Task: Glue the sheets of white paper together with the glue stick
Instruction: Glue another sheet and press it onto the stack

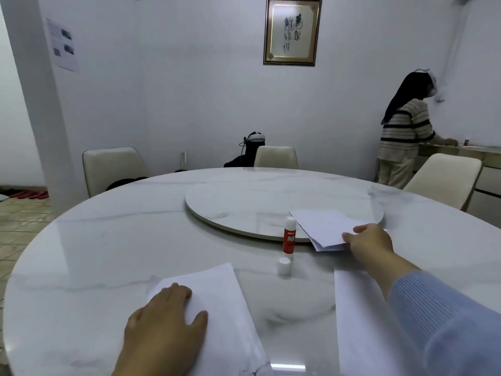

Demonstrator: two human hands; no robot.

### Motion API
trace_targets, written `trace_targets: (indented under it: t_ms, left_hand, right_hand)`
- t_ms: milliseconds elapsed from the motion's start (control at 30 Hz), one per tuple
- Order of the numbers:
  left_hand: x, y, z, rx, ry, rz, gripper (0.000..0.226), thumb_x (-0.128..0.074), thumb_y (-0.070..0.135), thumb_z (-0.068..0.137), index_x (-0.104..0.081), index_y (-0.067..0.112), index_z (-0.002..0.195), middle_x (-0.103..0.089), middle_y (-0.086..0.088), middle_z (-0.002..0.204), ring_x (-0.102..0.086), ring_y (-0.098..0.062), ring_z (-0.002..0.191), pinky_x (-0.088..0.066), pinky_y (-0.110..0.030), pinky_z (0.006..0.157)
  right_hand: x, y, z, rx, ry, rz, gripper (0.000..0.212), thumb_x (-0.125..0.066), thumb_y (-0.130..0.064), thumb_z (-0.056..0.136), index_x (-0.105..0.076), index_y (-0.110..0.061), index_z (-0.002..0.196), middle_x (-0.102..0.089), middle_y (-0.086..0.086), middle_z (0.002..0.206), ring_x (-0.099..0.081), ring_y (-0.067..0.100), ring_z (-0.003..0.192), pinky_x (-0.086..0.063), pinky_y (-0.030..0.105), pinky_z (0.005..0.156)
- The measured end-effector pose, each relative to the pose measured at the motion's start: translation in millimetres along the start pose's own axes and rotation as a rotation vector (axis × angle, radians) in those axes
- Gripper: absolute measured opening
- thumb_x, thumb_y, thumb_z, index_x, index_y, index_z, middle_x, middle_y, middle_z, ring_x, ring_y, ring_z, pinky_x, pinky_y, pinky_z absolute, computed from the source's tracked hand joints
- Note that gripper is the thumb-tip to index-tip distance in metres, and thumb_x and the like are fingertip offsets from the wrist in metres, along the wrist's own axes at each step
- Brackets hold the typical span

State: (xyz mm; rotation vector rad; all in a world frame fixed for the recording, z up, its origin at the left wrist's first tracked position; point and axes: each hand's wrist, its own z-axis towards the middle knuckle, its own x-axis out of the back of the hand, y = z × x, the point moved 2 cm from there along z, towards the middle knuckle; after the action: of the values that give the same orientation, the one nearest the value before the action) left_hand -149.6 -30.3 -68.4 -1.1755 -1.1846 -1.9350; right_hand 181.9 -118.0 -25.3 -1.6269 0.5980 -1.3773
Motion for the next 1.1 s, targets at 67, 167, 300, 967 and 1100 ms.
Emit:
trace_targets:
  t_ms: [67, 167, 300, 967, 1100]
  left_hand:
    - [-1.1, -0.3, 0.2, -0.011, 0.008, 0.003, 0.040, -0.039, 0.048, 0.090, -0.037, 0.035, 0.128, -0.041, 0.018, 0.130, -0.036, -0.005, 0.131, -0.024, -0.028, 0.108]
    - [-5.8, 0.7, -0.7, -0.029, -0.009, 0.038, 0.047, -0.035, 0.052, 0.090, -0.032, 0.035, 0.134, -0.030, 0.015, 0.147, -0.024, -0.005, 0.139, -0.019, -0.030, 0.112]
    - [-10.6, 4.7, -2.4, -0.062, -0.081, 0.080, 0.065, -0.030, 0.065, 0.086, -0.020, 0.038, 0.144, -0.010, 0.007, 0.159, -0.006, -0.009, 0.146, -0.010, -0.035, 0.116]
    - [-16.9, 23.7, 28.2, -0.238, -0.197, 0.136, 0.056, -0.023, 0.045, 0.097, -0.013, 0.030, 0.150, -0.006, 0.003, 0.161, -0.001, -0.017, 0.148, -0.002, -0.039, 0.120]
    - [-31.8, 17.5, 28.5, -0.243, -0.261, 0.126, 0.057, -0.020, 0.041, 0.097, -0.009, 0.027, 0.151, -0.001, 0.004, 0.161, 0.002, -0.014, 0.148, 0.001, -0.038, 0.120]
  right_hand:
    - [3.5, -3.8, -5.3, 0.006, 0.030, -0.069, 0.048, -0.067, -0.027, 0.086, -0.053, 0.001, 0.123, -0.059, 0.021, 0.122, -0.057, 0.037, 0.101, -0.045, 0.038, 0.082]
    - [3.0, -11.3, -20.3, 0.114, 0.112, -0.131, 0.053, -0.061, -0.046, 0.085, -0.052, -0.004, 0.117, -0.062, 0.016, 0.115, -0.056, 0.032, 0.092, -0.046, 0.038, 0.078]
    - [-29.9, -32.6, -48.9, 0.332, -0.186, -0.211, 0.071, -0.072, -0.053, 0.073, -0.051, -0.012, 0.127, -0.054, 0.008, 0.125, -0.053, 0.023, 0.102, -0.042, 0.032, 0.078]
    - [-73.3, -58.6, -119.5, 0.669, -0.358, -0.122, 0.044, -0.070, -0.036, 0.081, -0.053, -0.018, 0.119, -0.058, -0.001, 0.098, -0.052, 0.013, 0.078, -0.038, 0.020, 0.058]
    - [-93.2, -40.4, -124.6, 0.619, -0.319, 0.115, 0.021, -0.073, -0.028, 0.076, -0.066, -0.011, 0.087, -0.061, -0.012, 0.067, -0.051, 0.000, 0.056, -0.036, 0.009, 0.046]
